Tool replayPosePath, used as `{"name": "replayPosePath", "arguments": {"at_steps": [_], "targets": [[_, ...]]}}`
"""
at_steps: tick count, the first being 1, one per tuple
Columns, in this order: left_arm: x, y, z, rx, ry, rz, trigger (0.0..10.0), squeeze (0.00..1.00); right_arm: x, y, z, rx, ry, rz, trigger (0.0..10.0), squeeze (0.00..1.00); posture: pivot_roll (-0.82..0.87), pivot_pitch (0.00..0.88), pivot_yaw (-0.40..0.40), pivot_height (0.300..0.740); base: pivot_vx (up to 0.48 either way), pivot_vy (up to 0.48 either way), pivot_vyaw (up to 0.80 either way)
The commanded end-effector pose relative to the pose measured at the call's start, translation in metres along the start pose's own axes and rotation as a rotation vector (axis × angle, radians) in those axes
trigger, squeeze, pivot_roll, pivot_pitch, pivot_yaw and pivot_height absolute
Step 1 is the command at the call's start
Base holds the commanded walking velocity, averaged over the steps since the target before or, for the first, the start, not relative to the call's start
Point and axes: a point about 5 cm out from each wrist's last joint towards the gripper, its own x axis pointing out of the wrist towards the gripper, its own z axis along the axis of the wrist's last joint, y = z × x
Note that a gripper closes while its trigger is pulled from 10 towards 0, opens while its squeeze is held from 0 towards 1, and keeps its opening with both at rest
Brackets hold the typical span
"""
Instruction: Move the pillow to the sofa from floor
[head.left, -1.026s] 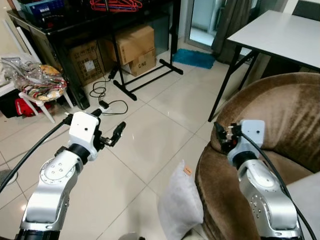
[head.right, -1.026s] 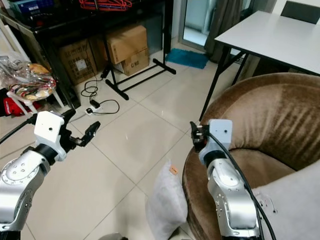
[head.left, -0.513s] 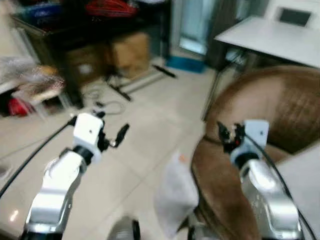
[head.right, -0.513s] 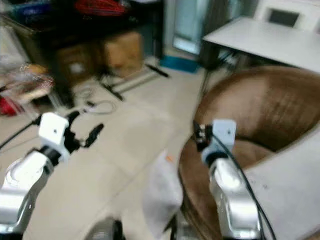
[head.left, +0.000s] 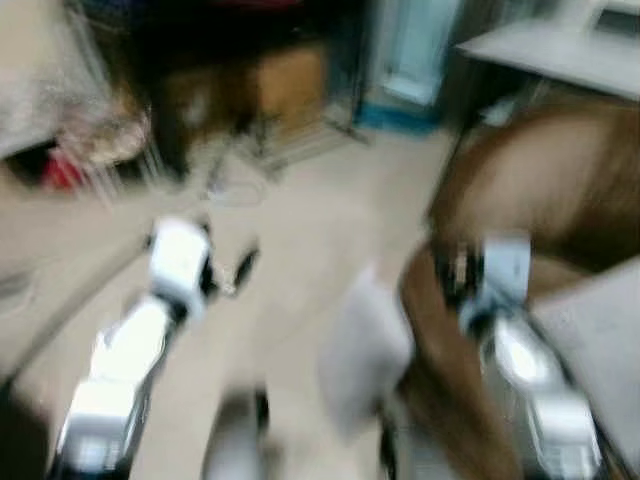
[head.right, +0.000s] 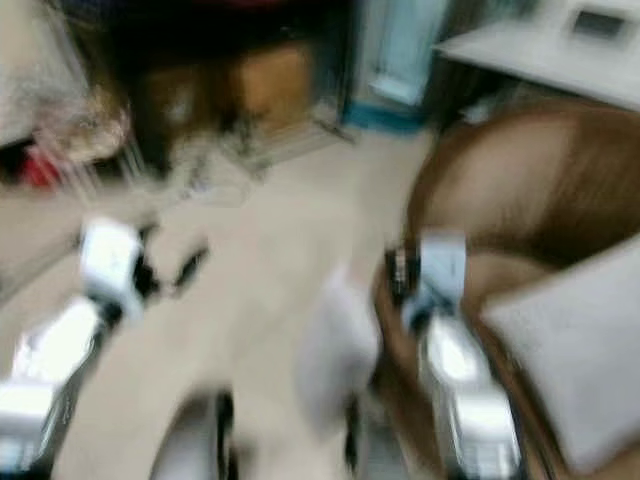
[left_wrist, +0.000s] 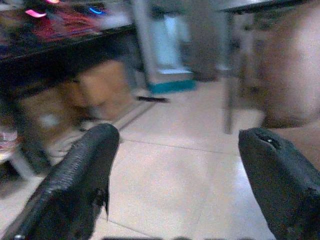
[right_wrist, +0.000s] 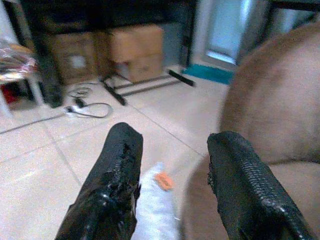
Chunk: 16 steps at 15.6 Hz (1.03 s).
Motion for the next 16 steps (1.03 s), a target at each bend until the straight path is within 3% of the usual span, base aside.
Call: {"name": "replayPosePath", "arguments": {"at_steps": [1, 10, 16], "targets": [[0.0016, 0.0027, 0.0014, 0.003, 0.004, 0.000, 10.0, 0.00, -0.0014, 0.0038, -0.0041, 0.004, 0.018, 0.008, 10.0, 0.00, -0.05, 0.000, 0.015, 0.580, 0.000, 0.000, 0.00], [0.0020, 0.0004, 0.0022, -0.012, -0.005, -0.014, 10.0, 0.00, -0.0003, 0.0082, -0.0078, -0.066, 0.056, 0.024, 10.0, 0.00, -0.05, 0.000, 0.009, 0.580, 0.319, 0.000, 0.05], [0.0030, 0.0014, 0.0026, -0.008, -0.004, -0.020, 10.0, 0.00, -0.0007, 0.0118, -0.0100, -0.063, 0.067, 0.058, 10.0, 0.00, -0.05, 0.000, 0.013, 0.580, 0.318, 0.000, 0.08]]}}
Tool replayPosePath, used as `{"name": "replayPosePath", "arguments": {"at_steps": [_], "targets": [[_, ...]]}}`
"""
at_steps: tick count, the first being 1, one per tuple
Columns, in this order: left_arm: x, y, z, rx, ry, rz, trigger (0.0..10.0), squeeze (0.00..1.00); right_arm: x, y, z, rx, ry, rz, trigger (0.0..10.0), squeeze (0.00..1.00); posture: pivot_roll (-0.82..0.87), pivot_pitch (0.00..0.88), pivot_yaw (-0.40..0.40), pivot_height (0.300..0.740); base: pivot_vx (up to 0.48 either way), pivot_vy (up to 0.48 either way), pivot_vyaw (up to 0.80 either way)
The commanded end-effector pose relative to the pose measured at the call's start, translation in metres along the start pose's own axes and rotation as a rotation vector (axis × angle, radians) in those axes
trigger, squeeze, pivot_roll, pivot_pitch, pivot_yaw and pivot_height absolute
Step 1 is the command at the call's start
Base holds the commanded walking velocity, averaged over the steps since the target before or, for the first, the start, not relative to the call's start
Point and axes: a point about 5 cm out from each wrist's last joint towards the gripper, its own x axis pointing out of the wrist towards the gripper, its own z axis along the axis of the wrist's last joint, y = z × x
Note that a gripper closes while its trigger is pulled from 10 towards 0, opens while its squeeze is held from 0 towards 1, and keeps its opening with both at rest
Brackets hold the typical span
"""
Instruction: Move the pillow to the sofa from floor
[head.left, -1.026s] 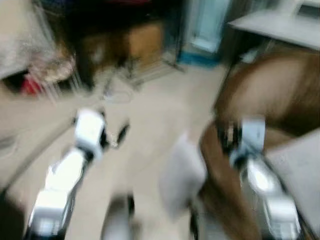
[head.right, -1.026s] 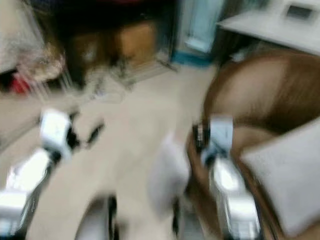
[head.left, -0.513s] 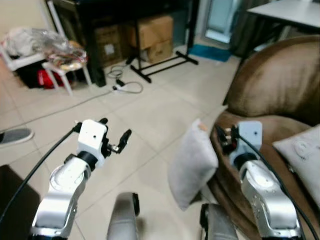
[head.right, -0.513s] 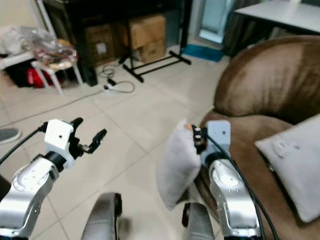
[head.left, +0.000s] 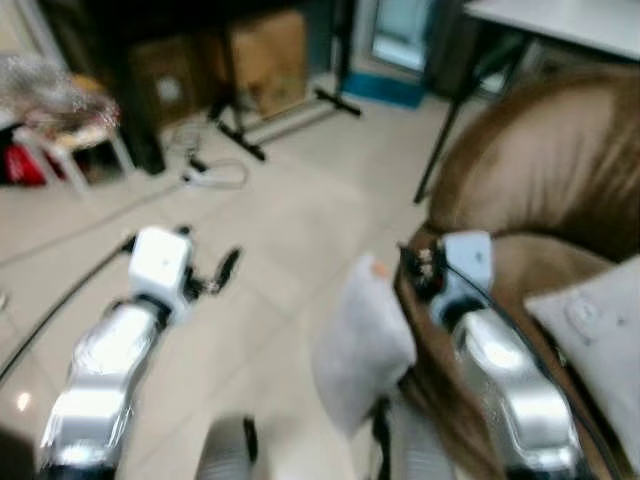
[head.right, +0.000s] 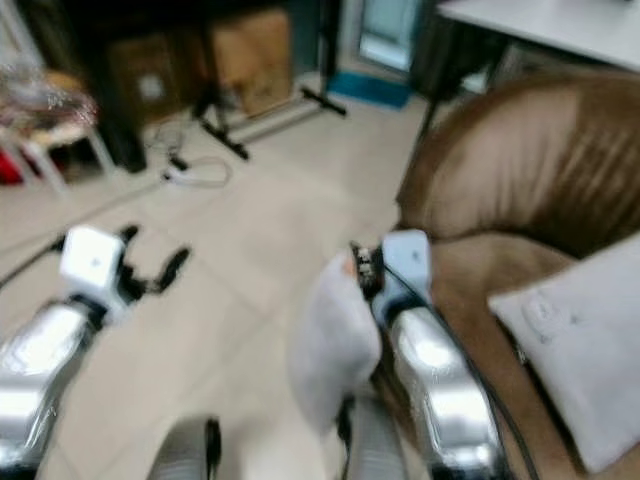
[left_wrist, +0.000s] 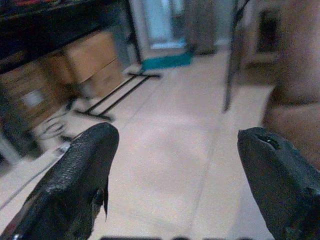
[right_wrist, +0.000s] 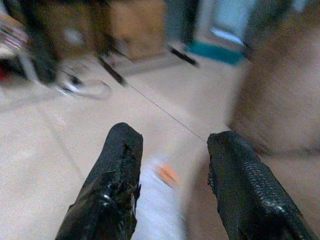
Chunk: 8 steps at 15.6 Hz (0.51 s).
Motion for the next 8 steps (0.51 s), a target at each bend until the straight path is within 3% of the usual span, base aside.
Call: {"name": "replayPosePath", "arguments": {"at_steps": [1, 3, 5, 8], "targets": [[-0.0034, 0.0006, -0.0023, 0.020, 0.018, -0.004, 10.0, 0.00, 0.0001, -0.0011, 0.0002, -0.018, 0.006, 0.023, 10.0, 0.00, -0.05, 0.000, 0.013, 0.580, 0.000, 0.000, 0.00], [-0.0039, 0.0006, -0.0038, 0.021, 0.027, -0.002, 10.0, 0.00, -0.0007, 0.0013, -0.0028, -0.051, 0.026, 0.081, 10.0, 0.00, -0.05, 0.000, 0.012, 0.580, 0.000, 0.000, 0.21], [-0.0038, 0.0003, -0.0046, 0.023, 0.032, -0.009, 10.0, 0.00, -0.0023, 0.0021, -0.0049, -0.084, 0.035, 0.123, 10.0, 0.00, -0.05, 0.000, 0.012, 0.580, 0.000, 0.000, 0.80], [-0.0033, -0.0003, -0.0047, 0.023, 0.034, -0.011, 10.0, 0.00, 0.0001, -0.0065, -0.0054, -0.059, 0.037, 0.101, 10.0, 0.00, -0.05, 0.000, 0.011, 0.580, 0.000, 0.000, 0.00]]}}
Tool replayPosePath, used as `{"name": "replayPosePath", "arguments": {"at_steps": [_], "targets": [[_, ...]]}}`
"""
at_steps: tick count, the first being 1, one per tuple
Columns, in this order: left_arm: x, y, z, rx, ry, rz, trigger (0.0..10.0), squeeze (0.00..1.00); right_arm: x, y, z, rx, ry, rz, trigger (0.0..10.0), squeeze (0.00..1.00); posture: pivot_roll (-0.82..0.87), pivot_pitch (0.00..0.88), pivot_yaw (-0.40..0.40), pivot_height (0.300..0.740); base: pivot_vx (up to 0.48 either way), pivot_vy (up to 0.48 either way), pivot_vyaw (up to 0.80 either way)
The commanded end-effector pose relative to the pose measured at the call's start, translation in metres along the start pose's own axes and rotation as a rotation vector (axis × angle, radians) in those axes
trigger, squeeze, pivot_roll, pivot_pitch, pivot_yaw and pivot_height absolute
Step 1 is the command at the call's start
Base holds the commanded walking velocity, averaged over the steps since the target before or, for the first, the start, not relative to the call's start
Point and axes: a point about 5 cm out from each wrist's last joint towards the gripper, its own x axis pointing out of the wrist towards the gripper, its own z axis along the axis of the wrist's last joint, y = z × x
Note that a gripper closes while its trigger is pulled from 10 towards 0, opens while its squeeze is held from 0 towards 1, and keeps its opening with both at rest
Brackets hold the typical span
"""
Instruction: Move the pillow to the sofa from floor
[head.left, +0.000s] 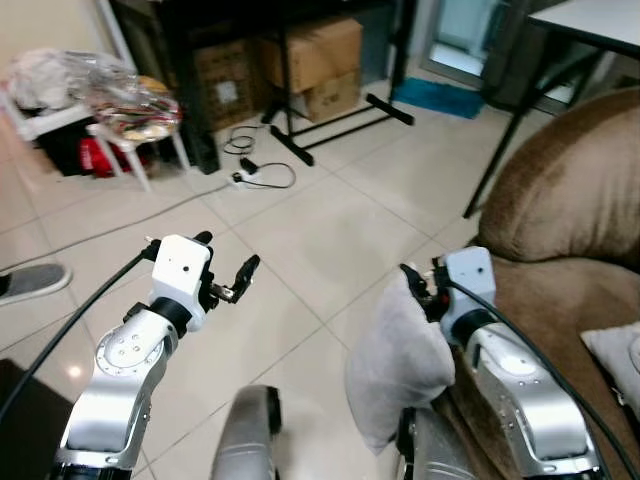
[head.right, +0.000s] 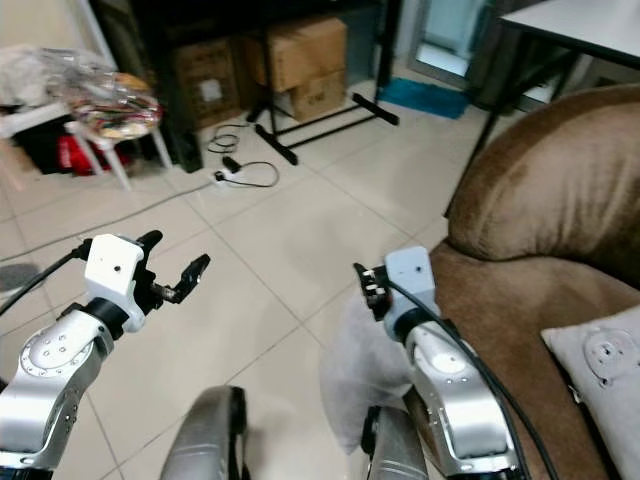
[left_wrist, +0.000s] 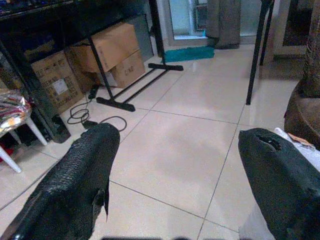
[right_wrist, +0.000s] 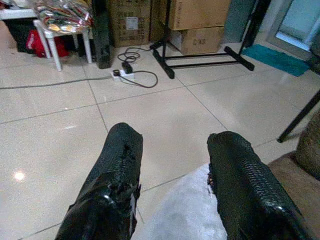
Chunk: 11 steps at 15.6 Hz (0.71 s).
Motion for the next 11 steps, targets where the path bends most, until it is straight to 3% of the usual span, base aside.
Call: {"name": "replayPosePath", "arguments": {"at_steps": [1, 3, 11], "targets": [[0.000, -0.001, 0.000, 0.003, 0.008, -0.006, 10.0, 0.00, 0.001, -0.002, 0.001, 0.012, -0.007, 0.001, 10.0, 0.00, -0.05, 0.000, 0.011, 0.580, 0.000, 0.000, 0.00], [0.000, -0.001, -0.001, 0.005, 0.009, -0.005, 10.0, 0.00, 0.001, 0.001, 0.002, 0.082, -0.030, 0.019, 10.0, 0.00, -0.05, 0.000, 0.012, 0.565, 0.000, 0.000, 0.00], [-0.005, 0.000, -0.003, 0.021, 0.023, -0.011, 10.0, 0.00, 0.003, 0.009, -0.001, 0.079, -0.022, 0.054, 10.0, 0.00, -0.03, 0.000, 0.005, 0.480, 0.000, 0.000, 0.00]]}}
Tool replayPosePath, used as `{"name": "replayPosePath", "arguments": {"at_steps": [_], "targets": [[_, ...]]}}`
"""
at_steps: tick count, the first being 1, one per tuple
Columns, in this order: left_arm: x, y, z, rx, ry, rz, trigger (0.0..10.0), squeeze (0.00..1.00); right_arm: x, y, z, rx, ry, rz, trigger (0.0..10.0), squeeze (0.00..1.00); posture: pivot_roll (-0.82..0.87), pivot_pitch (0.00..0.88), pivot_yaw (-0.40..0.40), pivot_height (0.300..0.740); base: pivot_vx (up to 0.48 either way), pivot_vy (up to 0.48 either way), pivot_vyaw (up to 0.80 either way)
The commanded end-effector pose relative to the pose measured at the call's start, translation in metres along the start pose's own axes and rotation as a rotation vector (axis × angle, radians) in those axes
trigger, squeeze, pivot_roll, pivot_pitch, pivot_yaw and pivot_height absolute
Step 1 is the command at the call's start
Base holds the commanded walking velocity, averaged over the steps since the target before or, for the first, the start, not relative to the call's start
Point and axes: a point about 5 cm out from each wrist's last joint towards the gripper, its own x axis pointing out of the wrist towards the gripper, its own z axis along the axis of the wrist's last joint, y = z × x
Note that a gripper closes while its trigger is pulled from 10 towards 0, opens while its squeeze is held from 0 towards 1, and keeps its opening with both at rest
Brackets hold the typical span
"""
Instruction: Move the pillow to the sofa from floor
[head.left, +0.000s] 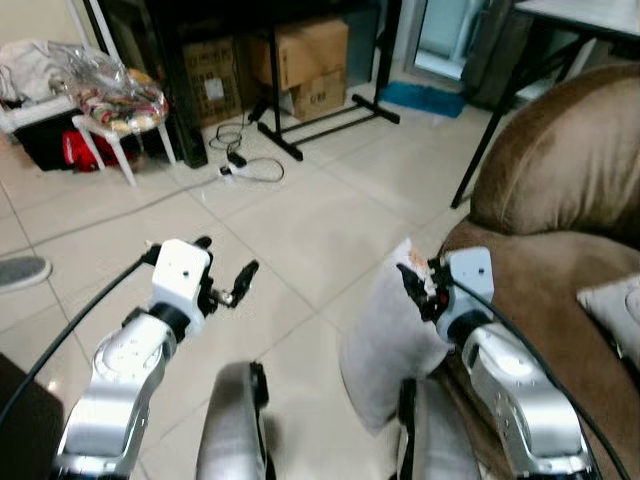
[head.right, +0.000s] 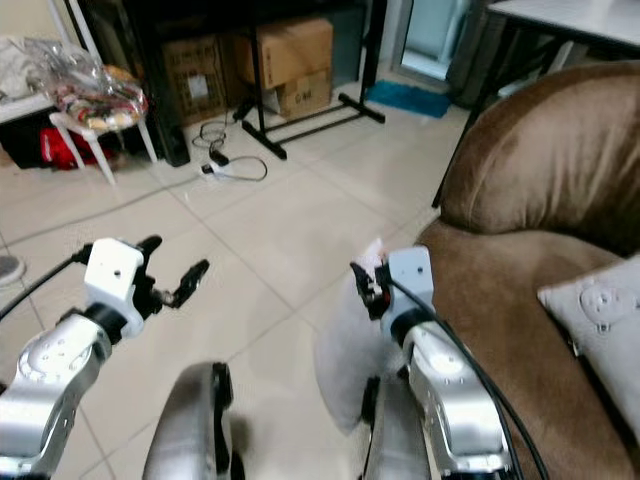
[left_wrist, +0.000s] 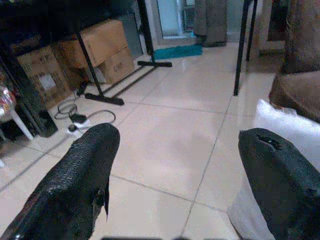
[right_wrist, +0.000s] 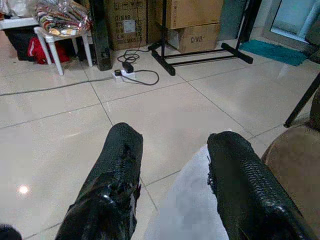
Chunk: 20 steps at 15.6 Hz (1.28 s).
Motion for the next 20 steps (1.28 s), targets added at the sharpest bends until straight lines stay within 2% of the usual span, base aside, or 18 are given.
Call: {"name": "replayPosePath", "arguments": {"at_steps": [1, 3, 5, 6, 7, 10, 11, 14, 17, 18, 19, 20], "targets": [[0.000, 0.000, 0.004, 0.020, -0.004, -0.010, 10.0, 0.00, 0.001, 0.002, 0.000, -0.001, -0.003, 0.019, 10.0, 0.00, -0.03, 0.000, 0.004, 0.475, 0.000, 0.000, 0.00], [-0.002, 0.001, 0.003, 0.025, 0.001, -0.012, 10.0, 0.00, 0.001, 0.001, -0.001, -0.013, -0.002, 0.013, 10.0, 0.00, -0.03, 0.000, 0.003, 0.450, 0.000, 0.000, 0.00], [-0.004, 0.002, 0.003, 0.039, 0.008, -0.014, 10.0, 0.00, 0.005, 0.004, -0.002, -0.013, 0.006, 0.025, 10.0, 0.00, -0.02, 0.000, 0.002, 0.450, 0.000, 0.000, 0.00], [-0.005, 0.006, 0.003, 0.047, 0.011, -0.015, 10.0, 0.00, 0.012, 0.005, -0.002, 0.014, 0.004, 0.027, 10.0, 1.00, -0.01, 0.000, 0.003, 0.450, 0.000, 0.000, 0.00], [-0.006, 0.006, 0.003, 0.047, 0.012, -0.021, 10.0, 0.00, 0.015, 0.006, -0.001, 0.023, 0.000, 0.029, 10.0, 1.00, -0.01, 0.000, 0.003, 0.450, 0.000, 0.000, 0.00], [-0.006, -0.008, 0.004, 0.044, 0.042, -0.245, 10.0, 0.00, 0.047, 0.011, -0.001, 0.010, 0.033, 0.000, 10.0, 1.00, -0.01, 0.000, 0.014, 0.450, 0.000, 0.000, 0.00], [-0.006, -0.009, 0.004, 0.046, 0.047, -0.259, 10.0, 0.00, 0.051, 0.011, -0.002, -0.001, 0.047, -0.008, 10.0, 1.00, -0.01, 0.000, 0.017, 0.450, 0.000, 0.000, 0.00], [-0.007, -0.009, 0.006, 0.069, 0.068, -0.323, 10.0, 0.00, 0.077, -0.004, -0.011, -0.058, 0.140, -0.143, 10.0, 1.00, 0.01, 0.000, 0.020, 0.450, 0.000, 0.000, 0.00], [-0.010, -0.010, 0.008, 0.060, 0.076, -0.355, 10.0, 0.00, 0.085, -0.008, -0.013, -0.099, 0.154, -0.185, 10.0, 1.00, 0.02, 0.000, 0.018, 0.450, 0.000, 0.000, 0.00], [-0.011, -0.013, 0.008, 0.037, 0.082, -0.396, 10.0, 0.00, 0.088, -0.011, -0.019, -0.135, 0.199, -0.221, 10.0, 1.00, 0.02, 0.000, 0.018, 0.450, 0.000, 0.000, 0.00], [-0.013, -0.016, 0.009, 0.020, 0.083, -0.423, 10.0, 0.00, 0.089, -0.013, -0.022, -0.138, 0.221, -0.239, 10.0, 0.87, 0.02, 0.000, 0.022, 0.450, 0.000, 0.000, 0.00], [-0.017, -0.023, 0.011, -0.021, 0.091, -0.494, 10.0, 0.00, 0.089, -0.021, -0.031, -0.127, 0.280, -0.307, 10.0, 0.00, 0.03, 0.000, 0.024, 0.450, 0.000, 0.000, 0.00]]}}
